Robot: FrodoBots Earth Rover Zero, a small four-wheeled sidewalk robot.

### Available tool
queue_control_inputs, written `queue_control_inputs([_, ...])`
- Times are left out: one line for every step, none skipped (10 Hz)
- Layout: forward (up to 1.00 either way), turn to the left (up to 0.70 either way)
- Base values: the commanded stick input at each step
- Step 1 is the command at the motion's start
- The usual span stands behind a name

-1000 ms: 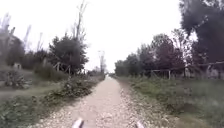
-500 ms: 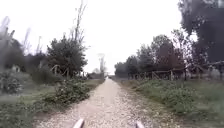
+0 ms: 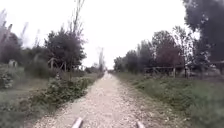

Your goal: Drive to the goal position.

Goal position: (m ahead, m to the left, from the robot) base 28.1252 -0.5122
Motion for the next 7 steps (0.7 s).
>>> queue_control_inputs([0.5,0.0])
queue_control_inputs([0.5,0.0])
queue_control_inputs([0.5,0.0])
queue_control_inputs([0.5,0.0])
queue_control_inputs([0.5,0.0])
queue_control_inputs([0.5,0.0])
queue_control_inputs([0.5,0.0])
